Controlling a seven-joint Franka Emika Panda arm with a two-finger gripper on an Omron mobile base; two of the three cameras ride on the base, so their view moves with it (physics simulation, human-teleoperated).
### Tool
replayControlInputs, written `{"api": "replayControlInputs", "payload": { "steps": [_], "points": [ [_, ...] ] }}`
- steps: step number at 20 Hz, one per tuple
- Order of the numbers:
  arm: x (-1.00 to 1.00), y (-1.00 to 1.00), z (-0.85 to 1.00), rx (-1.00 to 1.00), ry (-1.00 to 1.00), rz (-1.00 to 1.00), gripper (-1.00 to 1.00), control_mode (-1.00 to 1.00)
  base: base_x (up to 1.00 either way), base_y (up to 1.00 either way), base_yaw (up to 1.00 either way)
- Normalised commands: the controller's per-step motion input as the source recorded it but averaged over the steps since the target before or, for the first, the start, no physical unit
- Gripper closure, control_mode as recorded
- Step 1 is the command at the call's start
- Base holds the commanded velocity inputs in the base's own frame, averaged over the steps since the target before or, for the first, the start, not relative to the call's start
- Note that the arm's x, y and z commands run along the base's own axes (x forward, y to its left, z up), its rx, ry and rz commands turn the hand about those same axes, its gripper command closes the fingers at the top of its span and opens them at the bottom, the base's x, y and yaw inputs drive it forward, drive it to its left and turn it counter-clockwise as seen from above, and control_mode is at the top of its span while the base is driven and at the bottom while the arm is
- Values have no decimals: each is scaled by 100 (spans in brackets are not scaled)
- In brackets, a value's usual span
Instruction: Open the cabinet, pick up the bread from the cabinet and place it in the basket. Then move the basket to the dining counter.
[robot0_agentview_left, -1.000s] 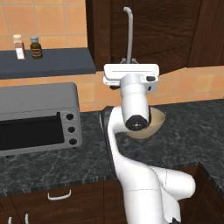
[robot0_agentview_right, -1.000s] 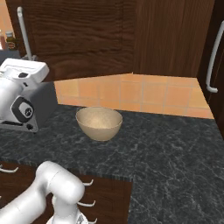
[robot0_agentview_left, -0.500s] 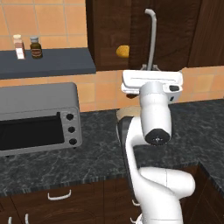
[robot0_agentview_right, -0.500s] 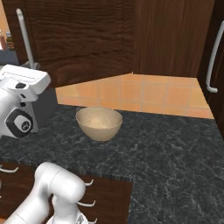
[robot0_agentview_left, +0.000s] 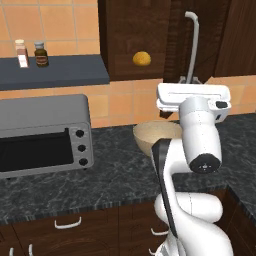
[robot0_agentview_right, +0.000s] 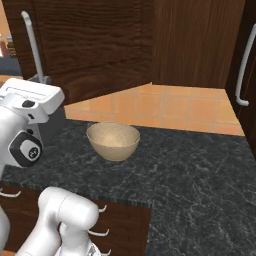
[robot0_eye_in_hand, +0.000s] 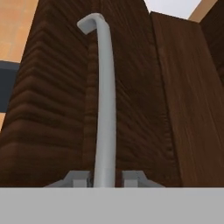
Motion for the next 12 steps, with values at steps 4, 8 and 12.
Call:
{"api": "replayControlInputs", "payload": {
  "steps": [4, 8, 12],
  "points": [
    [-40, 0, 0, 0, 3, 0, -100, -100, 0, 0, 0],
    [-48, 17, 0, 0, 0, 1, -100, -100, 0, 0, 0],
    [-65, 67, 0, -2, 1, 2, -100, -100, 0, 0, 0]
  ]
}}
